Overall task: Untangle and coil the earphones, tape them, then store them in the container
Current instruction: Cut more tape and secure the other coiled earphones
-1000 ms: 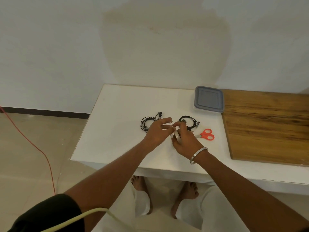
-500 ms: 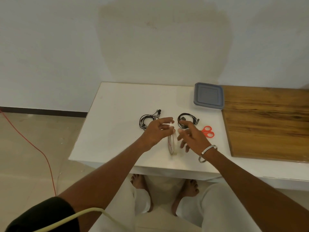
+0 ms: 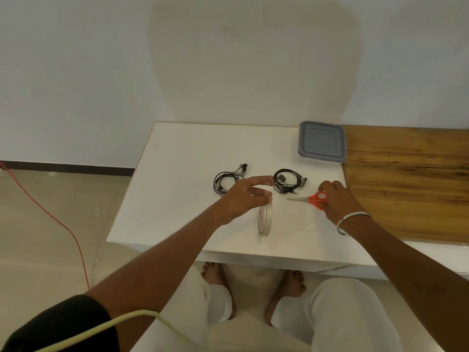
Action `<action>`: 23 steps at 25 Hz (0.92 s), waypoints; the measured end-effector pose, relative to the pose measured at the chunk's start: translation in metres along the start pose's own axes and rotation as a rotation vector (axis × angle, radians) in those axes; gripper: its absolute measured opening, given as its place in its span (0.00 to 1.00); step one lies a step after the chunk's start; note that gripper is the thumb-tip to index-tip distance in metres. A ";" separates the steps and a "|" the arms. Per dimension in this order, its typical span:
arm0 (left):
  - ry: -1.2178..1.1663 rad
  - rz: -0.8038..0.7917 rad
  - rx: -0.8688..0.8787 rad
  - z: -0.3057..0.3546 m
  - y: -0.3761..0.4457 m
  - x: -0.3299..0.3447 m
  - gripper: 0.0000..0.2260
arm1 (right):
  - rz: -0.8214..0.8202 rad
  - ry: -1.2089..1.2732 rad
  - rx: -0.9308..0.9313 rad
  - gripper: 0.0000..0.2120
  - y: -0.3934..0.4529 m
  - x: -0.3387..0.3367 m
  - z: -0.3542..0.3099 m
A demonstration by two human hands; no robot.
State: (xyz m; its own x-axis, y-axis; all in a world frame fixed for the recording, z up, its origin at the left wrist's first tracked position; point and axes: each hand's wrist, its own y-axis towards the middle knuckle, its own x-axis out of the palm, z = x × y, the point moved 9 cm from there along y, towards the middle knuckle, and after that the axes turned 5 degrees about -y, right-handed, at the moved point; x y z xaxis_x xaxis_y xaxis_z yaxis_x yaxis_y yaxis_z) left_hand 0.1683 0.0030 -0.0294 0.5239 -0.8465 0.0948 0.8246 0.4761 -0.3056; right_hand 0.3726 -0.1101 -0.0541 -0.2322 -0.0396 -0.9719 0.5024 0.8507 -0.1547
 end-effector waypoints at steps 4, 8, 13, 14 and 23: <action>0.007 -0.023 -0.007 0.001 -0.001 0.002 0.22 | -0.141 -0.200 -0.021 0.15 -0.005 0.010 0.004; 0.058 -0.035 0.000 0.006 -0.002 0.001 0.22 | -0.180 0.006 -0.023 0.13 -0.010 -0.004 0.002; 0.128 -0.048 -0.006 0.011 -0.002 -0.002 0.21 | -0.462 0.368 -0.012 0.04 -0.016 0.002 -0.005; 0.138 -0.049 -0.007 0.011 -0.001 -0.003 0.21 | -0.516 0.386 -0.011 0.05 -0.017 0.006 -0.006; 0.243 -0.056 0.036 0.018 -0.001 -0.001 0.25 | -0.815 0.168 -0.041 0.18 -0.021 0.017 -0.037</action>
State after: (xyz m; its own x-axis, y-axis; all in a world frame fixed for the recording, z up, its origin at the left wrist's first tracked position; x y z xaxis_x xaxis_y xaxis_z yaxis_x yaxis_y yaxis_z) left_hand 0.1709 0.0073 -0.0120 0.4140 -0.9022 -0.1209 0.8603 0.4312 -0.2719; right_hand 0.3269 -0.1094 -0.0609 -0.6328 -0.5754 -0.5182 0.0933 0.6076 -0.7887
